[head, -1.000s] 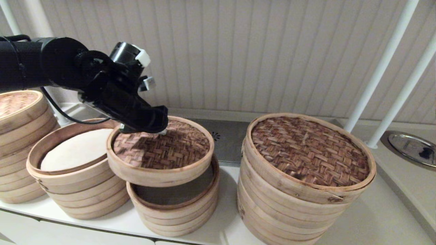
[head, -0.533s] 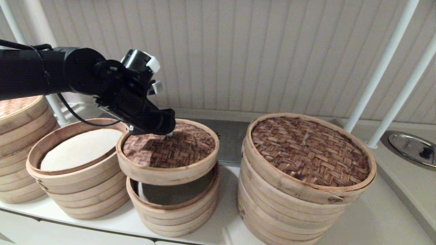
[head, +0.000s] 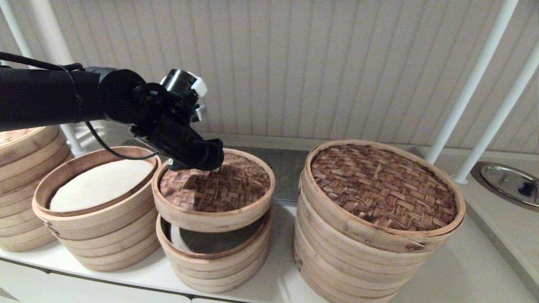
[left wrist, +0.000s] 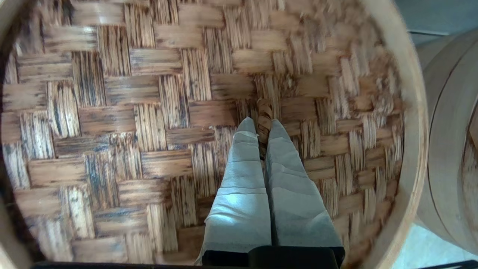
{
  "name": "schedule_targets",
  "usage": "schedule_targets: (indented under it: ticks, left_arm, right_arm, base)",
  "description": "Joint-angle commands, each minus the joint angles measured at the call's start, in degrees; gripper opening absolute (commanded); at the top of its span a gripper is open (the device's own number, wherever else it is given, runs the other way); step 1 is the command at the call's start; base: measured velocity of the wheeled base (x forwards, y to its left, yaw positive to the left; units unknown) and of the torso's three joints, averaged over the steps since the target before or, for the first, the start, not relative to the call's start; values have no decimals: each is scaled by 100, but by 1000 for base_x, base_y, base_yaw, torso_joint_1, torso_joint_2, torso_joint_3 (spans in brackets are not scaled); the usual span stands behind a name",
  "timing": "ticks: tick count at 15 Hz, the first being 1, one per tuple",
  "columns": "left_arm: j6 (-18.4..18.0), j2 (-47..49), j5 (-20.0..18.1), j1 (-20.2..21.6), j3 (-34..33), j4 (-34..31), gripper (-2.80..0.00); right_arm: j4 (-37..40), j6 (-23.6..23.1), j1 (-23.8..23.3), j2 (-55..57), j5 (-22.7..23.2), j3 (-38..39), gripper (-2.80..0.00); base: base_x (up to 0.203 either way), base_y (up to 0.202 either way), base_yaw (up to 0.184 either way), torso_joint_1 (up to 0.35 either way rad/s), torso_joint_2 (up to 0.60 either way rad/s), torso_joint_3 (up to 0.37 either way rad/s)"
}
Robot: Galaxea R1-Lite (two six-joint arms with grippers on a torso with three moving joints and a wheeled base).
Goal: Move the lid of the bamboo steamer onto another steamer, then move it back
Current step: Put the steamer
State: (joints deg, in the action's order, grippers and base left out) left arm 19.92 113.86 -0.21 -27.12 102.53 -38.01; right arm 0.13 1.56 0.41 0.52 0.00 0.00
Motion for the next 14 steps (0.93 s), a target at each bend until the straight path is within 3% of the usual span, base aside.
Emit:
schedule_targets:
  ticks: [1, 6, 14]
  left_arm:
    - [29, 13, -6, 5, -57, -22, -280]
    - [91, 109, -41, -15, -147, 5, -280]
    - [91, 126, -32, -21, -903, 750, -280]
  right_arm:
    - [-4, 2, 2, 9, 0, 0, -280]
    - [4, 2, 2, 7, 0, 0, -280]
    - [4, -7, 2, 0, 0, 0, -280]
  base:
    - [0, 0, 0, 0, 0, 0]
    - [0, 0, 0, 0, 0, 0]
    - [0, 0, 0, 0, 0, 0]
